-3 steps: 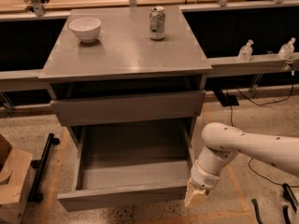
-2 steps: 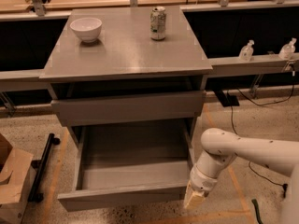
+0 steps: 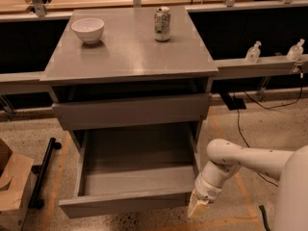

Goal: Close middle drawer

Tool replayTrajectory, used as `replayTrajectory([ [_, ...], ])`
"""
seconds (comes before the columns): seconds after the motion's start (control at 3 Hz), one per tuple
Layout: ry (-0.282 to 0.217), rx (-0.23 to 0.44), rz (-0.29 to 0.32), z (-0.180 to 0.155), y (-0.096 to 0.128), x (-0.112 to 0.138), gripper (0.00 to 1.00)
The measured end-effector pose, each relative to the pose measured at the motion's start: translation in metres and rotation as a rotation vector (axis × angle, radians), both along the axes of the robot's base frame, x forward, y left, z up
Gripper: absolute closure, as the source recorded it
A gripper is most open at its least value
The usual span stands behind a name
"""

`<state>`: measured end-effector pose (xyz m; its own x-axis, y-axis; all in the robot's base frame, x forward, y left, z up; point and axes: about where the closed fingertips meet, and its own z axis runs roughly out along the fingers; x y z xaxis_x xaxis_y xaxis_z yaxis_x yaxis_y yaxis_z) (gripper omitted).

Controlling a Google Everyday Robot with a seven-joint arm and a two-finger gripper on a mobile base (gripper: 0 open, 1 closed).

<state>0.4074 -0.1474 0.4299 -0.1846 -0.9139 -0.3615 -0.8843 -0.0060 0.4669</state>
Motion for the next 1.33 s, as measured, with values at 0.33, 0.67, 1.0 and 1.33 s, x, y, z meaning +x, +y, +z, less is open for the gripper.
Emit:
replayTrajectory([
  [0.33,-0.016,-0.016,0.015,-0.017,0.000,0.011,1.00],
  [0.67,-0.035,-0.019,0.023,-0.020,-0.002,0.017,1.00],
  [1.0,-0.150,-0.029,0.069,-0.031,-0.005,0.055,1.00],
  [1.33,-0.150,-0.029,0.069,-0.031,-0.005,0.055,1.00],
])
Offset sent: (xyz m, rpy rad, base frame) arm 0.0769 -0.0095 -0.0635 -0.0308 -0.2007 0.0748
